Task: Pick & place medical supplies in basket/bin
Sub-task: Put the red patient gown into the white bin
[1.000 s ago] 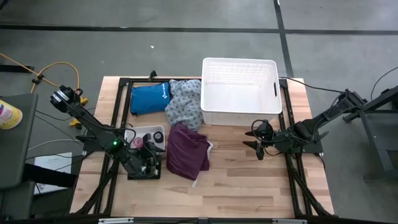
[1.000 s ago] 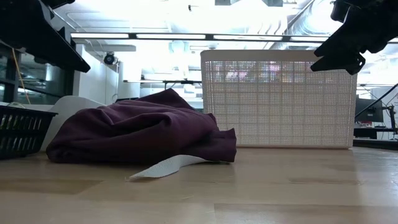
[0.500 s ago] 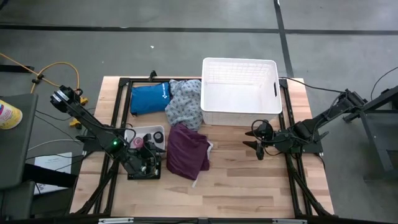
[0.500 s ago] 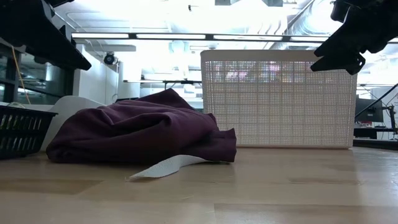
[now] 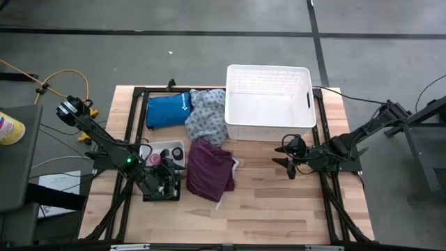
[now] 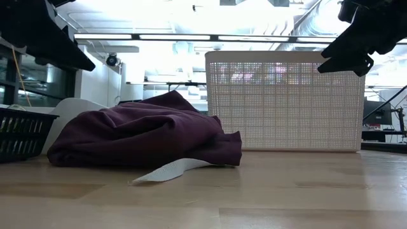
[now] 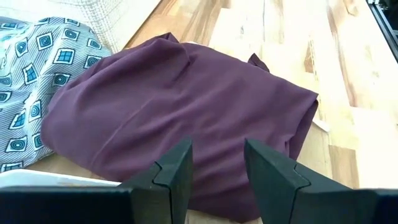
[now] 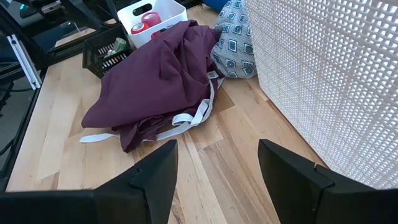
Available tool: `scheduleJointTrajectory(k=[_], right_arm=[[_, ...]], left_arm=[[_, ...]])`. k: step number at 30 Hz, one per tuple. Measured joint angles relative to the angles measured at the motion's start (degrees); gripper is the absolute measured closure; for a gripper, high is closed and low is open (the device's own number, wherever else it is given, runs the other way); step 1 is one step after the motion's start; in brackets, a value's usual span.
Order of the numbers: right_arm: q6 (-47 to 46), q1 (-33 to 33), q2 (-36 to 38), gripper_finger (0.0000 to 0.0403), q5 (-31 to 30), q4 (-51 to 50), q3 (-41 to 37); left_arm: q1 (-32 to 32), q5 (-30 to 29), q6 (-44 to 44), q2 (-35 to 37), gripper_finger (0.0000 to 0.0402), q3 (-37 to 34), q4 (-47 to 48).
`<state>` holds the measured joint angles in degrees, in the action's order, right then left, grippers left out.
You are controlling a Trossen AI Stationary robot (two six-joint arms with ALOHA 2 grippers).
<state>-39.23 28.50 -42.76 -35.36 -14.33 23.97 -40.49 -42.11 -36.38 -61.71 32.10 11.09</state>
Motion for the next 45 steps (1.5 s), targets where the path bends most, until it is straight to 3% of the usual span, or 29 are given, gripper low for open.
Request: scheduleJointTrajectory(k=[13,32,45], right_arm=[[-0.01,-0.01,0.0,0.0192,-0.01,0.0,0.0],[-0.01,-0.01,0.0,0.0192,-0.01,0.0,0.0],[-0.01,0.01,0.0,0.0192,-0.01,0.0,0.0]], left_arm=[[-0.02,3.0,1.88,0.0,0.0253,0.0,-0.02],[-0.02,3.28,2.14,0.0,0.0065,0.0,0.0],[-0.02,3.29,2.14,0.0,0.0003,0.0,0.04]])
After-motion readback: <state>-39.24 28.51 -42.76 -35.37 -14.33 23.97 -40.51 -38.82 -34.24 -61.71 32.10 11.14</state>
